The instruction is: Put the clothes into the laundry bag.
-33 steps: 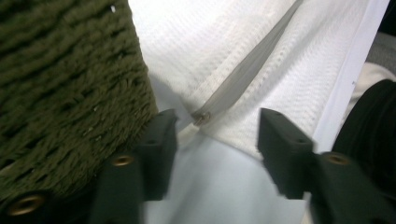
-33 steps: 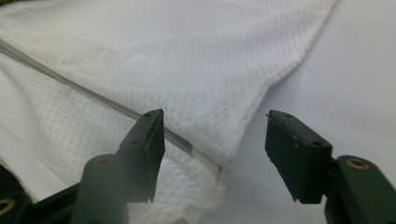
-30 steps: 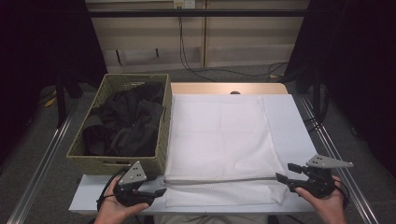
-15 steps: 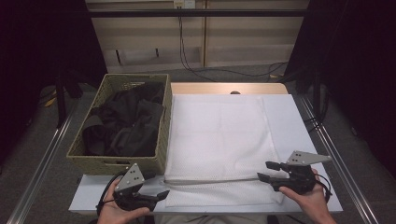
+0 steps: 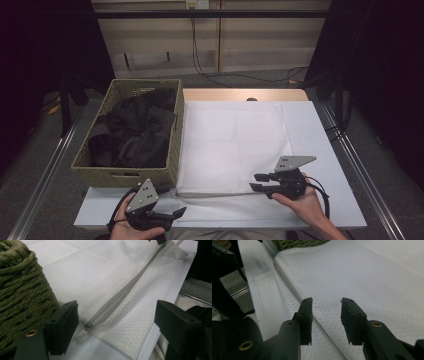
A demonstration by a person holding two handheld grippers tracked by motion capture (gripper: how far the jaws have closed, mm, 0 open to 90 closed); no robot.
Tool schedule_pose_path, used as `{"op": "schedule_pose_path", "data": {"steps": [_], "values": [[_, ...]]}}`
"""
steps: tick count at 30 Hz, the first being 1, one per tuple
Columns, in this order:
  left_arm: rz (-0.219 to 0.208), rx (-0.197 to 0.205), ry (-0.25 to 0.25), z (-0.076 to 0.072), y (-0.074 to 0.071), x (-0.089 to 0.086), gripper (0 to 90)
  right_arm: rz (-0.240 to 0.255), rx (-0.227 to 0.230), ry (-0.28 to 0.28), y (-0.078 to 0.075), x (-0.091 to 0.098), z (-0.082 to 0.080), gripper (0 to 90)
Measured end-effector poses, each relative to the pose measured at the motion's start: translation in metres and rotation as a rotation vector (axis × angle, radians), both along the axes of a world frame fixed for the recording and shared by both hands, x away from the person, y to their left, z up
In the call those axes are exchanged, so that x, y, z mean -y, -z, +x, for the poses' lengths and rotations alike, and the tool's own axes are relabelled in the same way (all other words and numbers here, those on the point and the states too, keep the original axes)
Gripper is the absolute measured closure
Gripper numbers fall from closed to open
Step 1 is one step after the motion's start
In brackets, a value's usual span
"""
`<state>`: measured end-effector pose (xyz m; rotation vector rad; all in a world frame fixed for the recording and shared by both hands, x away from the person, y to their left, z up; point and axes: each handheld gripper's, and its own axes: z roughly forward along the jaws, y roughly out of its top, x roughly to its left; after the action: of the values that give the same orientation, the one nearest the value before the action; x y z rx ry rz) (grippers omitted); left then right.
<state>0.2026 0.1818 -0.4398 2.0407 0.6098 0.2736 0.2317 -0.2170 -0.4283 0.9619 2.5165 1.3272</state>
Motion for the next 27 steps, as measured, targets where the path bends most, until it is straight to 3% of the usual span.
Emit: {"op": "schedule_pose_path", "data": {"steps": [6,11,15,17,23,24,27], "values": [[0.001,0.005,-0.006,0.001,0.0,0.001,19.5,-0.028,-0.029,-0.13,0.007,-0.033,0.005,70.2],[0.013,0.01,0.008,0.0,0.0,0.001,19.6,-0.076,-0.039,-0.218,0.016,-0.056,0.017,70.7],[0.017,0.01,0.012,-0.001,0.0,0.002,19.6,-0.121,-0.062,-0.228,0.028,-0.064,0.023,71.9],[0.017,0.011,0.02,-0.001,0.0,0.001,19.7,-0.155,-0.048,-0.228,0.032,-0.065,0.025,68.7],[0.034,0.018,0.022,-0.002,0.001,0.003,19.8,-0.19,-0.047,-0.189,0.04,-0.058,0.031,64.8],[0.034,0.017,0.018,-0.002,0.0,0.003,19.8,-0.22,-0.035,-0.206,0.043,-0.06,0.029,62.8],[0.041,0.021,0.029,-0.001,0.0,0.003,19.7,-0.207,-0.033,-0.206,0.045,-0.06,0.029,59.7]]}}
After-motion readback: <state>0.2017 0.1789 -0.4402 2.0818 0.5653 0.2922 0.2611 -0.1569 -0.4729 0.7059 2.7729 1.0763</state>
